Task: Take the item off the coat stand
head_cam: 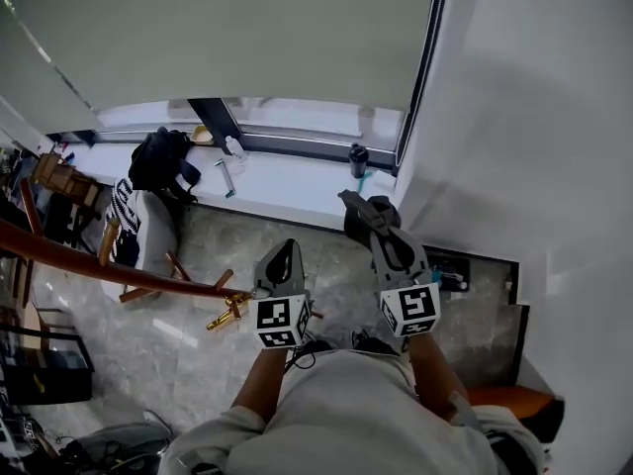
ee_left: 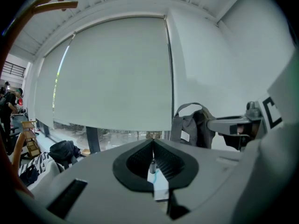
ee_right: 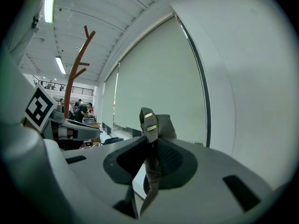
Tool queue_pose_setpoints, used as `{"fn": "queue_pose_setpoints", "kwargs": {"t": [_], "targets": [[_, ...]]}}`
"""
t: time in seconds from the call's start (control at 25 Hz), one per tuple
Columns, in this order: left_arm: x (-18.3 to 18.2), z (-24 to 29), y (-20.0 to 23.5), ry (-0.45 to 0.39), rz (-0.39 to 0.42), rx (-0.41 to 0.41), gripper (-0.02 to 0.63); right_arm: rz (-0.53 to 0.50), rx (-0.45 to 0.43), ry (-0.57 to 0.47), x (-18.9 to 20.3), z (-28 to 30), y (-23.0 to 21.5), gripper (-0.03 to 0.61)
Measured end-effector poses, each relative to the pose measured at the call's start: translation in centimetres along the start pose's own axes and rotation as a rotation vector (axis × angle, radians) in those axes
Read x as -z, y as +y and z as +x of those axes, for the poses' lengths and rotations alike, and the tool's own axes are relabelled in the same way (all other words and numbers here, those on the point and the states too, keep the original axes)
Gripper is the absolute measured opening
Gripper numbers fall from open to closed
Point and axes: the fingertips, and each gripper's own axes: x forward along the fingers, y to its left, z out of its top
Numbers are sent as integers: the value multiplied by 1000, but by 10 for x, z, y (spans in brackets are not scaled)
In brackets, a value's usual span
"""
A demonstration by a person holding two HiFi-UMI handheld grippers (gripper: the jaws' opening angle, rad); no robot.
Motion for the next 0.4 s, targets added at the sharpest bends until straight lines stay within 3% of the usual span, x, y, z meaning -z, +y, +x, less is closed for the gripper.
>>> {"fn": "queue_pose_setpoints", "kwargs": {"t": [0.4], "targets": [[-4, -1, -23, -3, 9, 16, 12, -9, 1, -10, -3, -12, -10, 60]]}}
